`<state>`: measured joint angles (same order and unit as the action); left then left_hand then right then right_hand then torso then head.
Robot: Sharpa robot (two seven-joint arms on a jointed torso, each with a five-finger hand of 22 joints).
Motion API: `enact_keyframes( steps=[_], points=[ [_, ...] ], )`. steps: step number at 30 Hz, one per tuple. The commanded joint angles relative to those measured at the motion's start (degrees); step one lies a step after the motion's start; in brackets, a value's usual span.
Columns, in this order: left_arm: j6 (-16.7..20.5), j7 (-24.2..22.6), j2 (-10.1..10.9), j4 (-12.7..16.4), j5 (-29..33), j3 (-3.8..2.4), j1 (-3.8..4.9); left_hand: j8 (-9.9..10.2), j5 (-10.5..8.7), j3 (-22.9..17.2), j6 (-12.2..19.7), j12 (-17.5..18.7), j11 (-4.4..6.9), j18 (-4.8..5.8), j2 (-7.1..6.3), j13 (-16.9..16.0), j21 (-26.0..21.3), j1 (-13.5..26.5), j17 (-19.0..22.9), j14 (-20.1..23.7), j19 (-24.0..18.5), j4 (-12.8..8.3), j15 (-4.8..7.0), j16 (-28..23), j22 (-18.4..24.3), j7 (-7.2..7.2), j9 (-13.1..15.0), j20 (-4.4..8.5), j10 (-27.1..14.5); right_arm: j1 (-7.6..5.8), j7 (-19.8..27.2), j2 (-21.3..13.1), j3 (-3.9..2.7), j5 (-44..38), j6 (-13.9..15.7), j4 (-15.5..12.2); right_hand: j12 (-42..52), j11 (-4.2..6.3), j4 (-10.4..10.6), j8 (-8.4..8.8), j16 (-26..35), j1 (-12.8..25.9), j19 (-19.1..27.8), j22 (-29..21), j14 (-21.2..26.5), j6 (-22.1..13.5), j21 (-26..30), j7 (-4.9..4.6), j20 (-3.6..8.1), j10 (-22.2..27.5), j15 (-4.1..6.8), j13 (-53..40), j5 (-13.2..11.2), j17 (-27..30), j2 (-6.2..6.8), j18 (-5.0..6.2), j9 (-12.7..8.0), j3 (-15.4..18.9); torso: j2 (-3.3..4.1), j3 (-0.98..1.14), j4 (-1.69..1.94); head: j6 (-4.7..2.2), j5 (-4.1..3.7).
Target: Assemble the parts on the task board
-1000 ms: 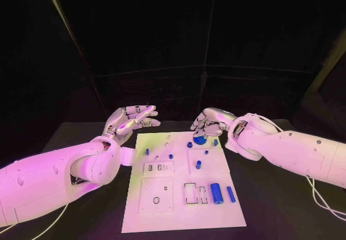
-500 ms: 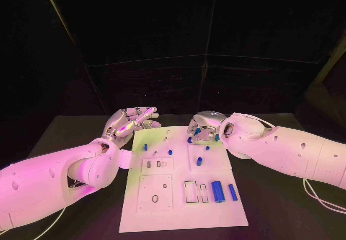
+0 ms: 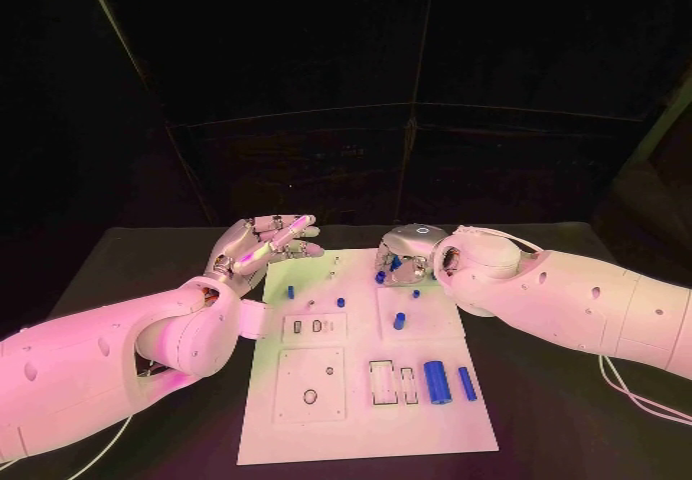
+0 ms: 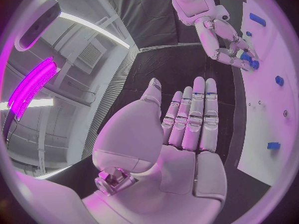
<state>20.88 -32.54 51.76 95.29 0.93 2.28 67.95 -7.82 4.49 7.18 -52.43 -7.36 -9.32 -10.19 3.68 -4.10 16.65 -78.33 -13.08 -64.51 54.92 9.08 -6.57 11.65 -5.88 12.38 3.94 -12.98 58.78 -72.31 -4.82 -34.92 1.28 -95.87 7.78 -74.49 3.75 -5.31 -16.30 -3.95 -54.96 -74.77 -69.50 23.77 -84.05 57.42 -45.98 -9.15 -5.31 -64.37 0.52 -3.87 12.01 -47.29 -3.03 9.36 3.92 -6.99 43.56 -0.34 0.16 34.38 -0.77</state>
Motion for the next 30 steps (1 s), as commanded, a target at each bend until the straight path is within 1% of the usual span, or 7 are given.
enact_keyframes(
  steps=[1,5,8,11,18,23,30],
  points=[
    [-0.9,-0.2,-0.1,0.1,-0.1,-0.06,0.06,0.0,0.19,0.4,-0.5,0.1,-0.10,-0.37,0.14,0.0,-0.2,0.5,-0.1,-0.3,0.5,0.0,0.10,-0.4,0.1,0.08,-0.1,0.10,0.4,-0.15,-0.3,0.2,-0.05,-1.3,-1.2,0.3,0.2,-0.11,0.0,0.22,-1.8,0.7,0.5,0.5,-1.3,-0.3,-0.8,0.05,-0.09,0.2,-0.39,-0.1,-0.2,-1.9,-0.15,1.11,0.0,-0.7,0.12,0.03,0.16,0.05,0.04],
    [-0.9,-0.2,-0.1,0.1,-0.1,-0.06,0.06,0.0,0.19,0.4,-0.5,0.1,-0.10,-0.37,0.14,0.0,-0.2,0.5,-0.1,-0.3,0.5,0.0,0.10,-0.4,0.1,0.08,-0.1,0.10,0.4,-0.15,-0.1,0.6,-0.05,-1.3,-1.3,0.7,0.2,-0.05,0.1,0.21,-5.1,0.8,0.3,2.2,-1.7,-0.2,-2.7,0.08,-0.12,-0.3,-0.38,-0.1,-0.5,-5.3,-0.61,0.97,0.1,-1.9,0.10,-0.02,0.12,0.17,0.19],
    [-0.9,-0.1,-0.1,0.0,-0.1,-0.06,0.06,0.0,0.19,0.4,-0.5,0.1,-0.10,-0.37,0.14,0.0,-0.2,0.5,-0.1,-0.3,0.5,0.0,0.10,-0.4,0.1,0.08,-0.1,0.10,0.4,-0.15,-0.1,0.8,-0.05,-1.3,-1.5,0.9,0.2,-0.02,0.2,0.21,-5.9,1.0,0.4,3.3,-1.7,-0.1,-3.8,0.10,-0.14,-0.5,-0.39,0.0,-0.9,-6.1,-0.94,0.88,0.1,-2.9,0.12,-0.01,0.07,0.50,0.25],
    [-1.0,-0.1,-0.1,0.0,-0.1,-0.06,0.06,0.0,0.20,0.4,-0.5,0.1,-0.10,-0.37,0.16,0.0,-0.2,0.5,-0.1,-0.3,0.5,0.0,0.10,-0.4,0.1,0.09,-0.1,0.10,0.4,-0.15,-0.1,1.0,-0.05,-1.3,-1.8,1.0,0.2,0.00,0.3,0.17,-6.8,1.2,0.3,4.4,-1.6,0.1,-4.8,0.07,-0.16,-0.7,-0.40,0.0,-1.1,-7.0,-1.22,0.77,0.1,-3.7,0.14,-0.03,0.09,0.58,0.29],
    [-1.0,-0.2,-0.2,0.0,-0.1,-0.06,0.06,0.0,0.21,0.4,-0.5,0.2,-0.11,-0.37,0.20,0.0,-0.2,0.5,-0.1,-0.3,0.5,0.0,0.10,-0.4,0.1,0.11,-0.1,0.11,0.4,-0.15,0.0,1.3,-0.05,-1.2,-2.2,1.3,0.5,0.24,0.4,-0.09,-11.2,1.8,-1.0,9.9,-2.2,1.2,-9.4,0.12,-0.12,-2.4,-0.26,-0.1,-1.7,-11.5,-1.80,0.08,0.2,-6.4,0.19,0.01,-0.05,0.74,0.54],
    [-1.0,-0.2,0.0,0.2,-0.1,-0.06,0.07,0.0,0.22,0.4,-0.5,0.2,-0.12,-0.37,0.28,0.0,-0.3,0.5,-0.1,-0.3,0.5,0.0,0.10,-0.4,0.1,0.14,-0.1,0.11,0.4,-0.15,0.0,1.4,-0.05,-1.1,-2.7,1.4,0.6,0.45,0.5,-0.18,-12.6,2.1,-1.1,11.7,-2.2,2.2,-11.2,0.23,-0.04,-3.5,-0.15,-0.1,-1.8,-12.8,-1.66,-0.11,0.3,-8.1,0.28,0.02,-0.09,0.74,0.60],
    [-1.0,-0.1,0.1,0.2,-0.1,-0.06,0.07,0.0,0.22,0.4,-0.5,0.2,-0.12,-0.37,0.28,0.0,-0.3,0.5,-0.1,-0.3,0.5,0.0,0.10,-0.4,0.1,0.14,-0.1,0.11,0.4,-0.15,-0.2,2.0,-0.05,-1.0,-3.9,2.0,0.5,0.58,0.5,-0.06,-13.8,2.2,-0.8,13.5,-2.0,3.0,-13.0,0.25,0.01,-4.5,-0.08,-0.1,-1.9,-13.8,-1.14,-0.27,0.3,-10.4,0.31,0.07,-0.16,1.05,0.67]
  ],
)
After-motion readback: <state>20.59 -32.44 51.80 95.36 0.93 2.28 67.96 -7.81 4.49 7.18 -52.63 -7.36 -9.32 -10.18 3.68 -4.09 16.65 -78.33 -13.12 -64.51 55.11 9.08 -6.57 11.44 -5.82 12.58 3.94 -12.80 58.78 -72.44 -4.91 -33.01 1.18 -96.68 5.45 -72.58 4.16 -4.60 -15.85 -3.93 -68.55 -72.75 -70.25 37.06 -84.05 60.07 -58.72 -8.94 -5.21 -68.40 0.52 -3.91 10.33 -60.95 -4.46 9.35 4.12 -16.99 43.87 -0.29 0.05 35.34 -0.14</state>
